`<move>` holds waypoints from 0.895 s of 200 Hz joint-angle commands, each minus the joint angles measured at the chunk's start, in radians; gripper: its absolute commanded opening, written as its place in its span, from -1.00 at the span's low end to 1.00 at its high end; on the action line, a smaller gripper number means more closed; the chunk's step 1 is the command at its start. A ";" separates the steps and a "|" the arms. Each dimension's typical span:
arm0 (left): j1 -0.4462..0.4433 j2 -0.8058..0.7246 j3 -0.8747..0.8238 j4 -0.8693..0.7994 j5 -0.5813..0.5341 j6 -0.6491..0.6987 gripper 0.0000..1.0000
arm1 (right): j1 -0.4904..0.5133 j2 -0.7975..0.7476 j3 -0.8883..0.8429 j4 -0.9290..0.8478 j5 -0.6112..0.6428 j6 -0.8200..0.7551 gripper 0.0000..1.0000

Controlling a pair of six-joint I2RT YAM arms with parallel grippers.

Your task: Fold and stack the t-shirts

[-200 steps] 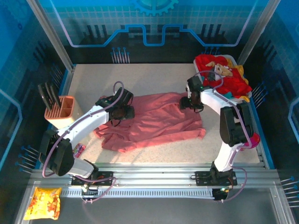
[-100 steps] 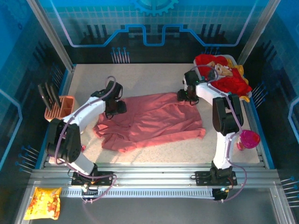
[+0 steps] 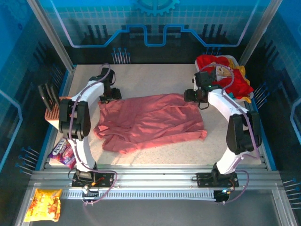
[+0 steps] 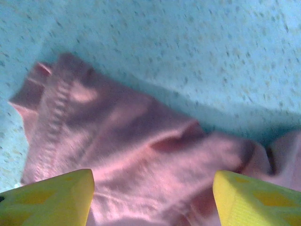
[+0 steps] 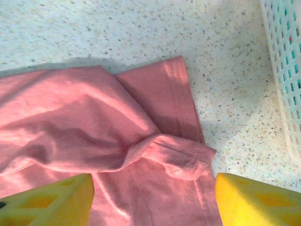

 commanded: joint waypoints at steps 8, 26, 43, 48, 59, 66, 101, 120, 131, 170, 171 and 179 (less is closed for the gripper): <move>0.038 0.086 0.108 -0.081 -0.057 -0.020 0.38 | 0.002 -0.072 -0.030 -0.034 -0.064 0.022 0.43; 0.068 0.127 0.146 -0.101 -0.068 -0.027 0.38 | 0.010 -0.095 -0.042 -0.040 -0.079 0.021 0.44; 0.093 0.161 0.199 -0.169 -0.121 -0.019 0.37 | 0.014 -0.102 -0.044 -0.051 -0.092 0.021 0.45; 0.100 0.164 0.204 -0.178 -0.138 -0.020 0.37 | 0.014 -0.104 -0.046 -0.052 -0.096 0.021 0.45; 0.111 0.166 0.206 -0.177 -0.152 -0.014 0.36 | 0.017 -0.105 -0.047 -0.052 -0.102 0.021 0.45; 0.119 0.176 0.216 -0.183 -0.151 -0.010 0.35 | 0.020 -0.104 -0.046 -0.052 -0.104 0.020 0.45; 0.141 0.245 0.284 -0.209 -0.095 0.013 0.30 | 0.027 -0.099 -0.043 -0.055 -0.097 0.015 0.45; 0.145 0.269 0.295 -0.201 -0.035 0.024 0.26 | 0.027 -0.099 -0.045 -0.059 -0.083 0.007 0.45; 0.145 0.276 0.290 -0.191 -0.012 0.031 0.21 | 0.027 -0.101 -0.045 -0.062 -0.081 0.003 0.45; 0.146 0.289 0.277 -0.167 0.049 0.036 0.00 | 0.025 -0.093 -0.034 -0.066 -0.083 -0.001 0.45; 0.145 0.290 0.278 -0.167 0.050 0.036 -0.01 | 0.025 -0.093 -0.034 -0.066 -0.083 0.000 0.45; 0.145 0.294 0.283 -0.168 0.047 0.036 -0.11 | 0.026 -0.091 -0.031 -0.069 -0.084 0.001 0.45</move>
